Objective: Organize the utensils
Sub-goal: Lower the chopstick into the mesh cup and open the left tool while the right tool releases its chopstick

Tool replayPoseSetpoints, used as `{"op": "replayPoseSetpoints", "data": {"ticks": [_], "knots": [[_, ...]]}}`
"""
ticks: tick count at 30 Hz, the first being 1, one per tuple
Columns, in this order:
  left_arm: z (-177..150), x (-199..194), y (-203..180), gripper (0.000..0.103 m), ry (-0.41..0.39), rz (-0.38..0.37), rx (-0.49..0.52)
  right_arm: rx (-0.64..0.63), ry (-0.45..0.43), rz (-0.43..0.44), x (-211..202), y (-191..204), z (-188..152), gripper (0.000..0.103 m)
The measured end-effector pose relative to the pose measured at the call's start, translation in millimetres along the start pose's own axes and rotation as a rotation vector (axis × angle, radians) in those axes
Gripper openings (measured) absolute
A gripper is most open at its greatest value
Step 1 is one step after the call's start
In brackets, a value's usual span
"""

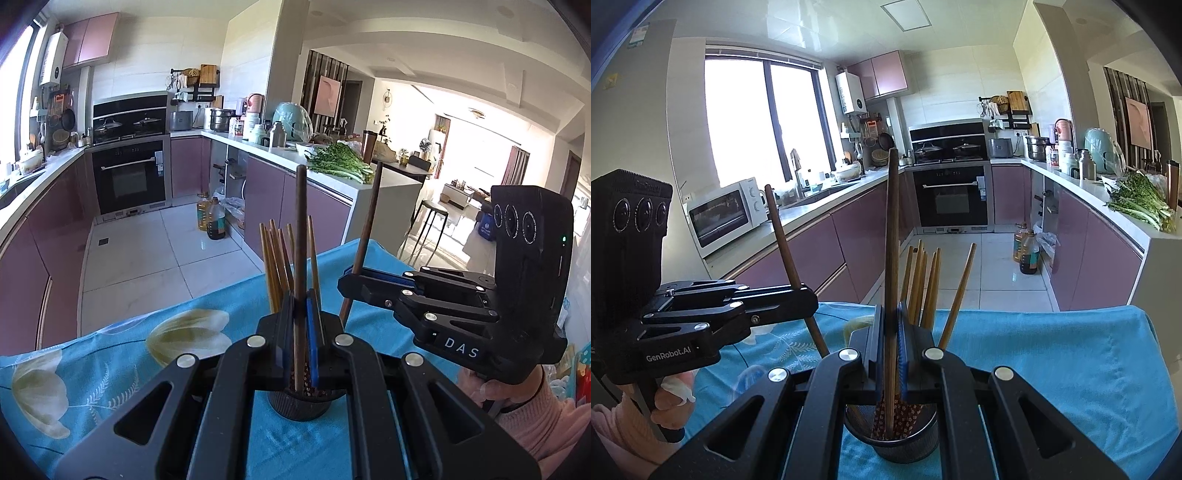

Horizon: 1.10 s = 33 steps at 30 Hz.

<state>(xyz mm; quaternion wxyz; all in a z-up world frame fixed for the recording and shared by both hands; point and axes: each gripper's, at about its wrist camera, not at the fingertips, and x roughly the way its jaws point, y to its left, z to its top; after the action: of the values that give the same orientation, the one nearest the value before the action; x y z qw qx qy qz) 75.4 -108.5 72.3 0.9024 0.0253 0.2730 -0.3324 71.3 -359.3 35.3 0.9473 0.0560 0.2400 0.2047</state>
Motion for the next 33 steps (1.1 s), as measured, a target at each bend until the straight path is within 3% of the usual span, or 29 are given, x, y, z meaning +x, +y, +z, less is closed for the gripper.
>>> {"op": "replayPoseSetpoints", "data": {"ticks": [33], "knots": [[4.0, 43.0, 2.2, 0.008, 0.093, 0.03, 0.003, 0.05, 0.078, -0.003, 29.4, -7.6, -9.6, 0.006]]}}
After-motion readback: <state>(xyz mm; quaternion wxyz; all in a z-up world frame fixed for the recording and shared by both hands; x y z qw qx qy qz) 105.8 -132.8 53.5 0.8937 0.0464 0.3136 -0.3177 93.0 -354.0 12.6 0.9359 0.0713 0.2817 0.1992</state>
